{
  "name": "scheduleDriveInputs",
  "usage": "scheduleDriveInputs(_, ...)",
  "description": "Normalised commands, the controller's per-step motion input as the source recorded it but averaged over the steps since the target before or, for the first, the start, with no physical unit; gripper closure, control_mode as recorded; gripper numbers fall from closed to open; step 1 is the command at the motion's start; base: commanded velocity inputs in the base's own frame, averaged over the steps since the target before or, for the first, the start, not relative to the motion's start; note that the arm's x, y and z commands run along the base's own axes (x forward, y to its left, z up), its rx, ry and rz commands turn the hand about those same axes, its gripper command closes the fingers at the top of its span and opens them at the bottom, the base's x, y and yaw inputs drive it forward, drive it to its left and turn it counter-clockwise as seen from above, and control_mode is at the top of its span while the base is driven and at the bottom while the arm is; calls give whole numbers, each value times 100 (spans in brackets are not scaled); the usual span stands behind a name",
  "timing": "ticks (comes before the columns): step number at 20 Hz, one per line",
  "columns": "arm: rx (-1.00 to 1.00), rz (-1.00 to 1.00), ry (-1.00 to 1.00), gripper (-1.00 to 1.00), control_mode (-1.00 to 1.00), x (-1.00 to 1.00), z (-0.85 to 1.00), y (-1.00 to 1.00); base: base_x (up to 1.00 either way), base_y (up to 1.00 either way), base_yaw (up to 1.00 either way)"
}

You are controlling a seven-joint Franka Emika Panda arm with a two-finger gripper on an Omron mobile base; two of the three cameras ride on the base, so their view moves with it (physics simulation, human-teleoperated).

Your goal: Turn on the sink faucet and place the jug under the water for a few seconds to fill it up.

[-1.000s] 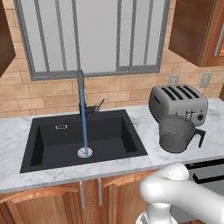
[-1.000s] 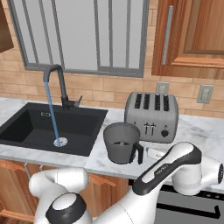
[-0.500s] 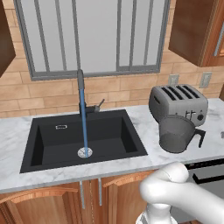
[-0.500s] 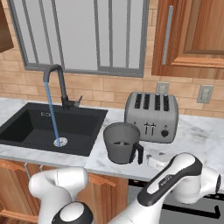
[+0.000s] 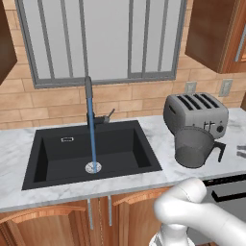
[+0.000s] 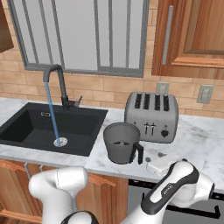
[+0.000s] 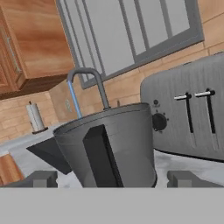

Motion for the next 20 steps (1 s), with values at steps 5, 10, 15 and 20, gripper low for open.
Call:
scheduleDriveInputs(5,-4,0,-5,-100,-100,17,-20,0,0,0,0)
scheduleDriveInputs(10,-4,0,0,-100,-100,22,-17,0,0,0,0)
scheduleDriveInputs(15,-2,0,0,-100,-100,17,-12,0,0,0,0)
scheduleDriveInputs(20,0,0,0,-100,-100,13,-6,0,0,0,0)
